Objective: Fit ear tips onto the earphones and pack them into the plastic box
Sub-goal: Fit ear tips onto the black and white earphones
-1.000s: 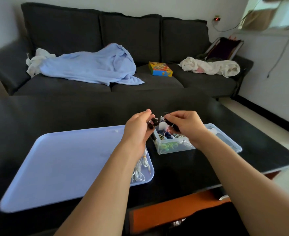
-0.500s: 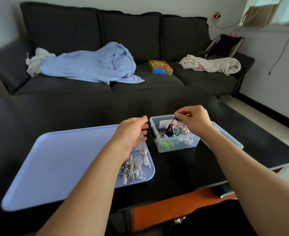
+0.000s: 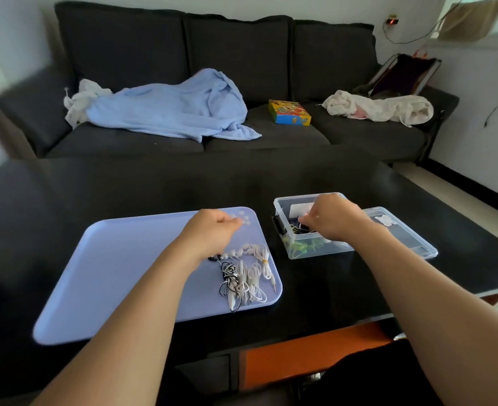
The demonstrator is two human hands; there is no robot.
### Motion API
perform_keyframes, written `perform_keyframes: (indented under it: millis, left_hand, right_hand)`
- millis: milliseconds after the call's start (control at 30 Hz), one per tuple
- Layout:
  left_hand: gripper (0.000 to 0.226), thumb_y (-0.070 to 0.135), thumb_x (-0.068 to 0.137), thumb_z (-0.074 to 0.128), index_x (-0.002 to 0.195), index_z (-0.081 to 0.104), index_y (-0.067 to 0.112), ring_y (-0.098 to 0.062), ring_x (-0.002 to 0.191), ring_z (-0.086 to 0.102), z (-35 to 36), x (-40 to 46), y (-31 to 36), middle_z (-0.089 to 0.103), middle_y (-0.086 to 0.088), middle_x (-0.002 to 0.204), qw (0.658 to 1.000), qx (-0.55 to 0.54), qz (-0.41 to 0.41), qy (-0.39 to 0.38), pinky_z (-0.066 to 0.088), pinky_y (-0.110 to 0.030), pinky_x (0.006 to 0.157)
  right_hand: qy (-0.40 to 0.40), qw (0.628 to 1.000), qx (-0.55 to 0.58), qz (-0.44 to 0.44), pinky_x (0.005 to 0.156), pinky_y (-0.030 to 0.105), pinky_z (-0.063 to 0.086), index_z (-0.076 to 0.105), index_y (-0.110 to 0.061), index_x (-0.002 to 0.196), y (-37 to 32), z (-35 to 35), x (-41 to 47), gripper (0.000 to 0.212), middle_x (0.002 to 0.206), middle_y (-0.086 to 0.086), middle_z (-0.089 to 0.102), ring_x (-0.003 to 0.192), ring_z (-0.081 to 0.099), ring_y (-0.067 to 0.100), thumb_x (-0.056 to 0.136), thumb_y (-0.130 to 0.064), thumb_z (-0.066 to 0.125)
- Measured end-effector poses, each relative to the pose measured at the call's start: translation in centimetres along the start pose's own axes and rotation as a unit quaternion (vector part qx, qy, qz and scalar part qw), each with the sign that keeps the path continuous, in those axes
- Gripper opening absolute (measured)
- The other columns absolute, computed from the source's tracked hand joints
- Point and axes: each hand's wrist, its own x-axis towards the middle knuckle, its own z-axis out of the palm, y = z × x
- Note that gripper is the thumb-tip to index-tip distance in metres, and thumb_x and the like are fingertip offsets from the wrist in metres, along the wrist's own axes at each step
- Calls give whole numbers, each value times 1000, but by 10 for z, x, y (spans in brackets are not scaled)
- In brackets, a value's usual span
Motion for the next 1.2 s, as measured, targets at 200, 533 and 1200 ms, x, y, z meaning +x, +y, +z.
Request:
perform_keyframes:
  millis: [200,533,1200]
  left_hand:
    - [19,36,95,57,84,60,20,-24,74,51,-31,1,-19,54,-8,82,998,50,-12,26,51,-36,74]
    - [30,38,97,55,100,71,12,-29,97,70,-35,-12,-27,72,-10,104,997,80,-23,2,58,-42,88]
    - [55,64,95,47,99,71,14,-27,88,73,-66,-24,-30,75,-11,94,966,-221,-124,-55,61,-42,80]
  right_hand:
    - [21,978,141,-154,57,27,43,65,-18,59,-80,-5,-29,40,62,2,63,63,59,16,90,-44,69]
    - [-105,984,4,-146,51,27,39,45,-14,63,-150,44,-33,57,62,-1,49,55,48,13,64,-49,90]
    - [-241,808,523,-129,66,23,58,71,-1,111,-163,21,-30,26,93,20,73,67,68,18,90,-16,74]
